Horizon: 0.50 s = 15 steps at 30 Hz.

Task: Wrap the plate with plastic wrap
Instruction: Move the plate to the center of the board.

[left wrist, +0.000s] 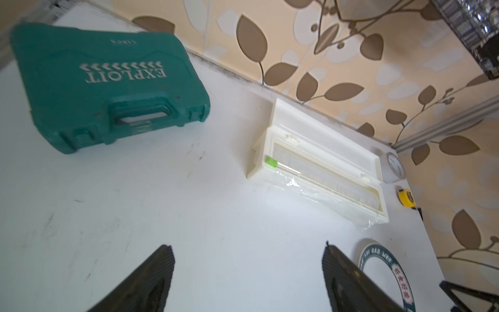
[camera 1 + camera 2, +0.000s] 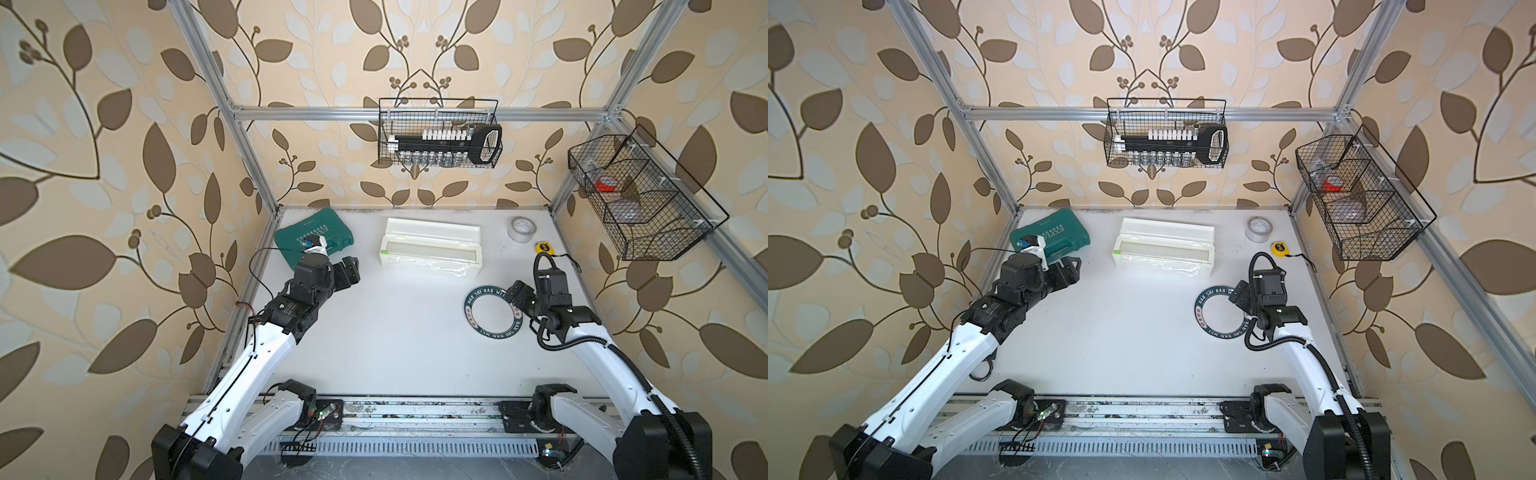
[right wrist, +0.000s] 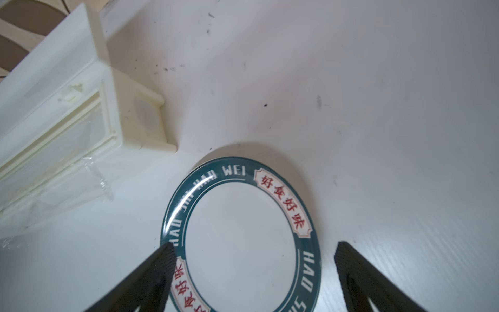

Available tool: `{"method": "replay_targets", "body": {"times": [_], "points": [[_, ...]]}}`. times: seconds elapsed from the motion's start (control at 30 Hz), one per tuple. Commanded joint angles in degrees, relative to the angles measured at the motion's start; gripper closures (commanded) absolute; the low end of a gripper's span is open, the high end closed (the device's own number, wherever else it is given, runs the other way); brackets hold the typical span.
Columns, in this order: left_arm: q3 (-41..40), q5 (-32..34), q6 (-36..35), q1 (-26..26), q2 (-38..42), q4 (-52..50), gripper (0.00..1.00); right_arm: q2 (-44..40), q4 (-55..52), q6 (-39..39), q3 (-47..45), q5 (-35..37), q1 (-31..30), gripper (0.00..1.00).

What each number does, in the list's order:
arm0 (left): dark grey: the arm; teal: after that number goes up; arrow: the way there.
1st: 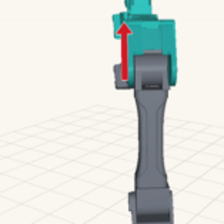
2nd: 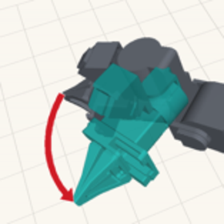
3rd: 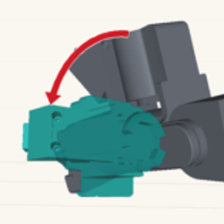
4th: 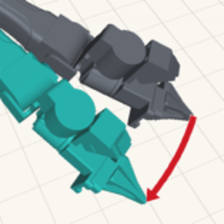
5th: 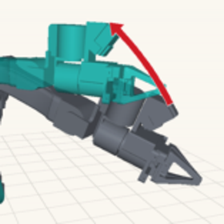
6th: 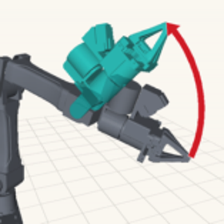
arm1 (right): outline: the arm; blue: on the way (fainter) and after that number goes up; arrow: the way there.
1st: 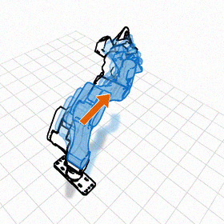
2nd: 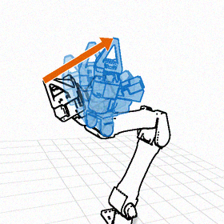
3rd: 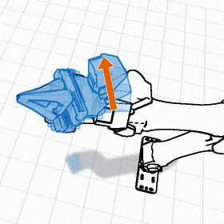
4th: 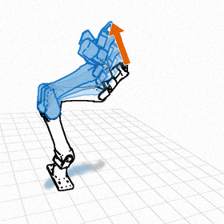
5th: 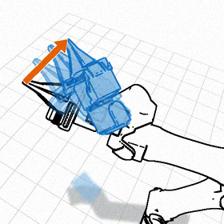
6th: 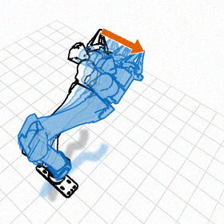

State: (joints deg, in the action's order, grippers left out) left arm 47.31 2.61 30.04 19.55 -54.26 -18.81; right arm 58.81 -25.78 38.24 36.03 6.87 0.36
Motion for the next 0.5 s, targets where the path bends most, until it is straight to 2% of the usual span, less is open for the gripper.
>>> {"method": "replay_targets", "body": {"times": [0.0,0.1,0.17,0.33,0.47], "points": [[-0.73,-5.06,1.8,5.14,-0.69,0.03,0.13,3.5,-0.7,-0.84,0.45,-0.01,4.51,0.04],[-0.74,-3.24,0.94,9.85,-2.7,0.49,0.15,7.79,5.19,-1.18,-0.95,-6.41,8.11,0.03],[-1.72,-3.2,0.96,11.15,-3.58,1.87,0.15,11.08,9.02,-1.79,-1.14,-9.84,8.35,0.04],[-3.1,-3.64,2.47,11.11,-5.03,3.28,0.14,18.48,12.61,-4.09,0.44,-13.25,8.34,0.04],[-3.44,-4.32,4.19,10.24,-7.39,5.06,0.25,21.72,14.32,-5.41,1.53,-15.0,7.74,0.04]]}}
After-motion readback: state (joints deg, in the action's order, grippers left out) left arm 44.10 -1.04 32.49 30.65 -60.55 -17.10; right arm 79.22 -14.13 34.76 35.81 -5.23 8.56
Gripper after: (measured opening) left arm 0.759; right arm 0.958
